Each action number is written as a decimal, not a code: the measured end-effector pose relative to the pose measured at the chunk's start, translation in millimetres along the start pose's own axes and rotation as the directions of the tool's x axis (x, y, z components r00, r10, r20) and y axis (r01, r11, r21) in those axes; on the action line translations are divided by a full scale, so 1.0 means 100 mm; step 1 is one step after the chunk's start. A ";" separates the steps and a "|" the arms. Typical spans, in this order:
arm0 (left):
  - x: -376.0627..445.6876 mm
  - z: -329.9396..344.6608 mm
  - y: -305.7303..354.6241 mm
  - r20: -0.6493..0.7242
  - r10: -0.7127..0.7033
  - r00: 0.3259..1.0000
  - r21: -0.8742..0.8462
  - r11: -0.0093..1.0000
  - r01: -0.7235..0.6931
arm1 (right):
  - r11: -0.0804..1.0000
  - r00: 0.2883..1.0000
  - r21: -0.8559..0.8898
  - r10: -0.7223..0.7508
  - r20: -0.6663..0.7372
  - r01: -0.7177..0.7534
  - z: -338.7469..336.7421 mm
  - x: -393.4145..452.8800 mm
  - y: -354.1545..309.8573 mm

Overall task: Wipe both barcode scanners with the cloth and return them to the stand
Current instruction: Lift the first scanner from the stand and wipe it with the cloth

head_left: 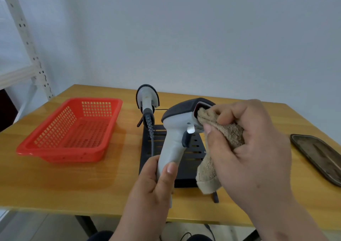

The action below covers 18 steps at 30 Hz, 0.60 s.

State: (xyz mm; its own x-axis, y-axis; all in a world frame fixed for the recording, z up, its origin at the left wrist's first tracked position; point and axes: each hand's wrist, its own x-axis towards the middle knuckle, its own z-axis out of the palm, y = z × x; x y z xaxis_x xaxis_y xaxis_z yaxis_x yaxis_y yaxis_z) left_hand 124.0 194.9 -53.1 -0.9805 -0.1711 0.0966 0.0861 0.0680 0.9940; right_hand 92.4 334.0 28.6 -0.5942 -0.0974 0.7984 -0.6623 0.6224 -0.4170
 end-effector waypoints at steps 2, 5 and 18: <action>0.01 -0.03 -0.02 -0.024 0.010 1.000 -0.007 1.000 -0.010 | 0.983 0.995 -0.160 -0.078 0.067 0.088 -0.06 0.03 0.06; 0.02 -0.04 -0.03 -0.009 0.003 1.000 -0.011 1.000 -0.003 | 0.949 0.992 -0.309 -0.024 0.127 0.062 -0.14 0.07 0.11; 0.05 0.01 -0.02 0.077 -0.054 0.996 -0.024 0.998 0.056 | 0.998 0.999 -0.055 0.043 0.025 -0.042 0.03 0.03 0.00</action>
State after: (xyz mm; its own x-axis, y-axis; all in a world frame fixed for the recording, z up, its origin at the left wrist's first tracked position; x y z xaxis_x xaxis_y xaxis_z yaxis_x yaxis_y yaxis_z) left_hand 119.0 195.3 -55.2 -0.9945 -0.0979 0.0381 0.0348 0.0351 0.9988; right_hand 90.0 331.3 29.7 -0.6337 -0.0900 0.7683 -0.6109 0.6676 -0.4256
